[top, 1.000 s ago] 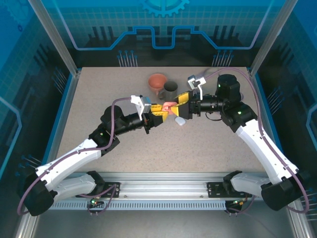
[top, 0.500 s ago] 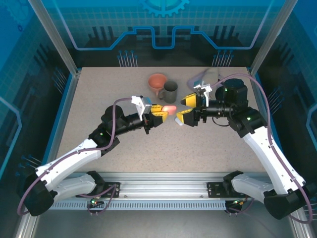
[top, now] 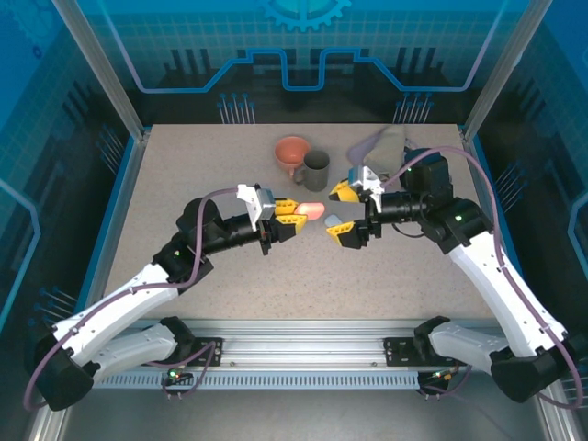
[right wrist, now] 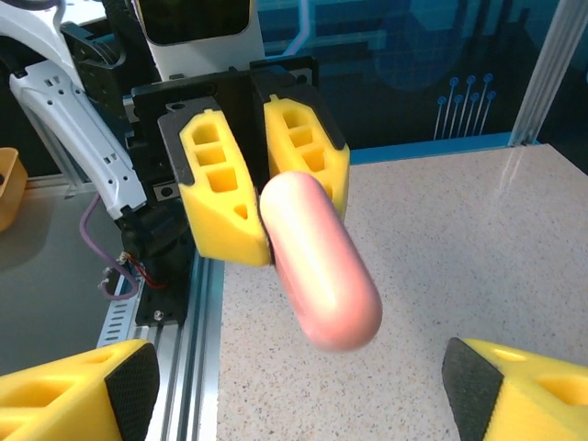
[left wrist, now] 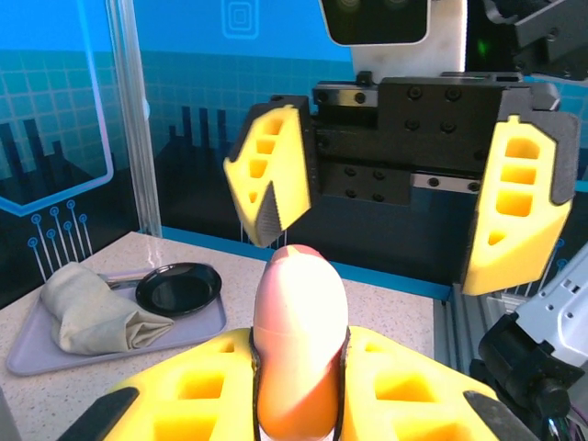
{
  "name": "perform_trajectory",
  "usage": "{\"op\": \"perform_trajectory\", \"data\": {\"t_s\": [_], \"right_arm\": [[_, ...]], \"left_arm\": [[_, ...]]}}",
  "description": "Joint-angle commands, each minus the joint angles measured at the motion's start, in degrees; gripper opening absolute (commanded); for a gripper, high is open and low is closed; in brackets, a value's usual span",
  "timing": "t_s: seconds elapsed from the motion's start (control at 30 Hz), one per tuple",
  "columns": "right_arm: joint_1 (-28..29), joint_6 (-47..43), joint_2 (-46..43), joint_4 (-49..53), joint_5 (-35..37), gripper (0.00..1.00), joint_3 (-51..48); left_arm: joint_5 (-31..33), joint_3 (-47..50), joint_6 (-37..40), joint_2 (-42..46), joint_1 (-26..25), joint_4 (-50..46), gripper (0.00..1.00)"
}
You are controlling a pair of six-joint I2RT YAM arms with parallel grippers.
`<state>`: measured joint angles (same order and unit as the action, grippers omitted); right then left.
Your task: Insert the wireless bluetooth earbuds into the charging case
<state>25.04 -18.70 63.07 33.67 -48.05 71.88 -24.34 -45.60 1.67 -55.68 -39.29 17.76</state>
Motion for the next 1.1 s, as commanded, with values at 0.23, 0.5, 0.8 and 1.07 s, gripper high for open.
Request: {"op": "perform_trajectory", "data": {"t_s": [0.23,0.5,0.8,1.07], "right_arm": [[3.2,-4.5,3.5,1.2,-2.5,0.72,3.1],[4.0,-2.9,4.8,-0.2,-4.8,0.57,3.3],[3.9,-2.4,5.8,0.2,-6.6,0.45,4.6],[3.9,-2.6,6.1,1.5,-6.4,0.29,5.2]], "left_arm": [[-3.5,-3.4,1.4,-0.2,-0.1,-0.8,0.0],[-3.7,-3.5,1.2,-0.4,-0.2,-0.8,0.0],[-4.0,-3.9,1.2,-1.0,-0.1,-1.2,0.0],[-3.7,-4.1,1.4,-1.3,-0.2,-1.5,0.0]]}}
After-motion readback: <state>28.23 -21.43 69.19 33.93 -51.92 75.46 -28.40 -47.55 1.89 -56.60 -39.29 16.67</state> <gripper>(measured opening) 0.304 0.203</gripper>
